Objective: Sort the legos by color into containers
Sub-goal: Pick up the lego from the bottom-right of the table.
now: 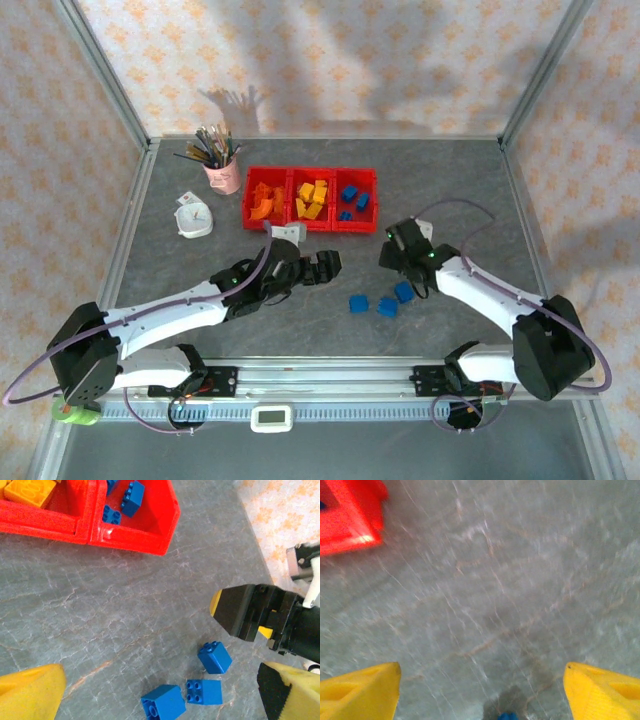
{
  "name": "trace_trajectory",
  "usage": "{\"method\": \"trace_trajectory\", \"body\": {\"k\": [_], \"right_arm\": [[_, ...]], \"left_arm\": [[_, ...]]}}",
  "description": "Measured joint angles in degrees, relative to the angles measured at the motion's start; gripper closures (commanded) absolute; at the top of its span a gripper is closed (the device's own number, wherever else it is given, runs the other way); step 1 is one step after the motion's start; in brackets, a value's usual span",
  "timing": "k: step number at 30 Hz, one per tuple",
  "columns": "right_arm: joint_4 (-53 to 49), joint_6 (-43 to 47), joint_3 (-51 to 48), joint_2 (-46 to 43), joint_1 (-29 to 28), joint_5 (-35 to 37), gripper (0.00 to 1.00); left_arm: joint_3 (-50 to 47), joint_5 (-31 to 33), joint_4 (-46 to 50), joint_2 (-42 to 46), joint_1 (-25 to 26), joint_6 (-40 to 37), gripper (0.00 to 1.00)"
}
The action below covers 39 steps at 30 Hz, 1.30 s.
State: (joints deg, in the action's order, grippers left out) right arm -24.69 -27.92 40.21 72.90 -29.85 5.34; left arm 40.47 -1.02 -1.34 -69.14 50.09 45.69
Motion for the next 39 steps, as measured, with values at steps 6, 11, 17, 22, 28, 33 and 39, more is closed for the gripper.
{"method": "trace_trajectory", "body": {"k": [6,11,17,22,28,33,39], "right_arm": [[0.26,-4.04,-5.25,-0.17,0.00,-2.75,0.17],[0.72,-7.72,-9.31,-1.07,-0.55,-5.05,0.19],[1.86,-9.60,-9.88,-1.40,-3.89,-5.01,0.27],[1.92,-9.73,-9.81,-0.63,-4.76,-4.50,0.39],[0.79,-9.35,-9.46,-0.09,-4.76,-3.08,0.53],[1.36,-8.61,-9.44,-0.11,-4.79,-2.78,0.62],[1.51,-7.37,-8.17,-0.09,-4.79,-2.67,0.65]], "left_arm": [[-0.85,0.24,-1.11,-0.44,1.01,1.79,0.01],[-0.85,0.44,-1.55,-1.25,1.46,2.47,0.01],[-0.85,0.44,-2.08,-1.79,1.68,2.47,0.01],[-0.83,0.44,-2.19,-2.78,1.68,2.47,0.01],[-0.83,0.68,-2.19,-2.78,1.68,2.47,0.01],[-0.81,1.09,-2.19,-2.80,1.68,2.45,0.01],[-0.76,1.46,-2.19,-2.80,1.68,2.29,0.01]]}}
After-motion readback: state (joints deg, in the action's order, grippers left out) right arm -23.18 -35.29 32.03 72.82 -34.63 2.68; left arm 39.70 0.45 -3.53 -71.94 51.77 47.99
